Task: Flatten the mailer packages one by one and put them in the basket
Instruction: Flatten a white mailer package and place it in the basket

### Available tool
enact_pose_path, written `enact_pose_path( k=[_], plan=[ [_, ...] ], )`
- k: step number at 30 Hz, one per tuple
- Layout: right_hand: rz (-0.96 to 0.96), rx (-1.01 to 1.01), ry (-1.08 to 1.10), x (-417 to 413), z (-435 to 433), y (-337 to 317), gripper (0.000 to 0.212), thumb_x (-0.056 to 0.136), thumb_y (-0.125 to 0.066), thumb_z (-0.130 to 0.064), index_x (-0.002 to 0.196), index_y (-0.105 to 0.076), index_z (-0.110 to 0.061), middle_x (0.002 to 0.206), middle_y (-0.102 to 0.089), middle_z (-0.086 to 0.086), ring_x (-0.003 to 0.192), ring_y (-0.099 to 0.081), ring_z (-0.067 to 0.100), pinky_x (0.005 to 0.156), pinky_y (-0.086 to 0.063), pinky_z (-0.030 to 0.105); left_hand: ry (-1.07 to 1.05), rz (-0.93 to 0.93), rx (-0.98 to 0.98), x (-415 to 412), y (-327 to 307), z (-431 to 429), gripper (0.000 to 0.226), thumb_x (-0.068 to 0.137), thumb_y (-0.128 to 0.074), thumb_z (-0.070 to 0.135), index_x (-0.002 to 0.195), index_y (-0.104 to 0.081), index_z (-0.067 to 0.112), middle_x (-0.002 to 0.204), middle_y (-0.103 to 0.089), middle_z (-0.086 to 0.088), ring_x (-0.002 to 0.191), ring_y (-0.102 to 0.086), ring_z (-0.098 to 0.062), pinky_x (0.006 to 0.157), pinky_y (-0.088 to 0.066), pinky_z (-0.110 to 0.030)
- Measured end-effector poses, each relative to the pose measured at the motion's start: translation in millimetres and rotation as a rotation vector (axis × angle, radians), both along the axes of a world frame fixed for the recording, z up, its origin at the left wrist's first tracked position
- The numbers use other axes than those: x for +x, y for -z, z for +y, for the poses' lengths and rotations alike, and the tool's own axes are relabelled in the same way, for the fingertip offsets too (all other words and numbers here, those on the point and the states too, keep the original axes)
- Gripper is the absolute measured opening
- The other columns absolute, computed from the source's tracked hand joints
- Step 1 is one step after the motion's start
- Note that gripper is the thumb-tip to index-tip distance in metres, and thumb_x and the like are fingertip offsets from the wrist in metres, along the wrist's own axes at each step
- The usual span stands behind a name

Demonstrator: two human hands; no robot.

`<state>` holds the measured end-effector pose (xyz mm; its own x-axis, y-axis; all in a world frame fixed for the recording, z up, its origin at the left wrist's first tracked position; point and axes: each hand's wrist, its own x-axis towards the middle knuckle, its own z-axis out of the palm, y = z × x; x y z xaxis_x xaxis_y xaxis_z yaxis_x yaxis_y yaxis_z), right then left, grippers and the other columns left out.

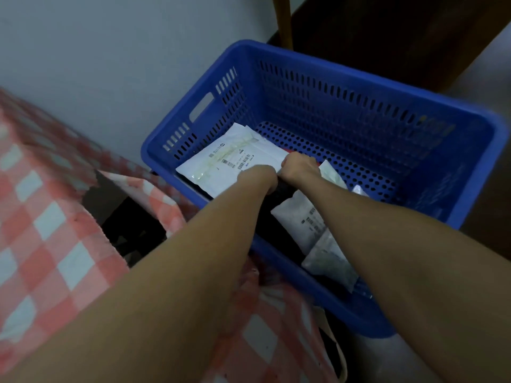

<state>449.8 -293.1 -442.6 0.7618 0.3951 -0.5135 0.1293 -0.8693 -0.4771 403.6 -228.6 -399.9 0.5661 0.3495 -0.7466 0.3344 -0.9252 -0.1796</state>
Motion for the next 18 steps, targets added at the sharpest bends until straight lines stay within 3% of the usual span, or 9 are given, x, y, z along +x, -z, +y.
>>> enact_pose_path(
  k=[3,5,7,12,14,18],
  plan=[
    [-0.030,0.022,-0.039,-7,11,-19,0.013,0.086,-0.049,-0.014,0.073,-0.047,-0.014,0.105,-0.054,0.017,0.117,-0.047,0.036,0.075,-0.036,0.033,-0.017,-0.077,0.101,-4,-24,26,0.011,0.092,-0.048,0.007,0.103,-0.048,0.009,0.100,-0.048,-0.008,0.101,-0.053,-0.028,0.079,-0.041,-0.036],
    [-0.056,0.011,-0.061,-14,17,-32,0.011,0.090,-0.048,-0.014,0.095,-0.057,-0.010,0.125,-0.052,0.018,0.124,-0.040,0.036,0.082,-0.037,0.035,-0.017,-0.157,0.145,-13,-45,36,0.010,0.093,-0.044,0.005,0.099,-0.050,0.011,0.089,-0.046,-0.004,0.089,-0.052,-0.026,0.071,-0.038,-0.035],
    [-0.087,0.023,-0.074,-19,23,-45,0.030,0.094,-0.049,-0.017,0.122,-0.058,-0.012,0.137,-0.045,0.015,0.129,-0.034,0.034,0.090,-0.040,0.036,-0.019,-0.207,0.183,-23,-64,46,0.012,0.093,-0.043,0.004,0.097,-0.051,0.012,0.076,-0.041,-0.002,0.071,-0.045,-0.021,0.066,-0.035,-0.033],
    [-0.165,0.128,-0.095,-41,43,-93,0.042,0.096,-0.051,-0.018,0.137,-0.048,-0.015,0.145,-0.035,0.013,0.132,-0.031,0.031,0.097,-0.039,0.037,-0.035,-0.371,0.317,-53,-116,65,0.022,0.091,-0.043,0.003,0.109,-0.053,0.010,0.073,-0.041,0.000,0.061,-0.041,-0.016,0.064,-0.035,-0.033],
    [-0.214,0.194,-0.087,-54,54,-115,0.043,0.096,-0.049,-0.017,0.138,-0.045,-0.014,0.144,-0.035,0.013,0.131,-0.033,0.031,0.096,-0.040,0.037,-0.048,-0.441,0.360,-68,-139,71,0.020,0.089,-0.045,0.004,0.104,-0.056,0.011,0.079,-0.050,-0.001,0.063,-0.045,-0.017,0.060,-0.036,-0.031],
    [-0.289,0.297,-0.106,-82,78,-161,0.042,0.096,-0.050,-0.017,0.137,-0.042,-0.014,0.142,-0.035,0.012,0.129,-0.035,0.029,0.087,-0.041,0.035,-0.081,-0.586,0.445,-105,-178,88,0.025,0.089,-0.048,0.008,0.111,-0.061,0.013,0.111,-0.062,-0.006,0.092,-0.059,-0.026,0.069,-0.042,-0.033]
  ],
)
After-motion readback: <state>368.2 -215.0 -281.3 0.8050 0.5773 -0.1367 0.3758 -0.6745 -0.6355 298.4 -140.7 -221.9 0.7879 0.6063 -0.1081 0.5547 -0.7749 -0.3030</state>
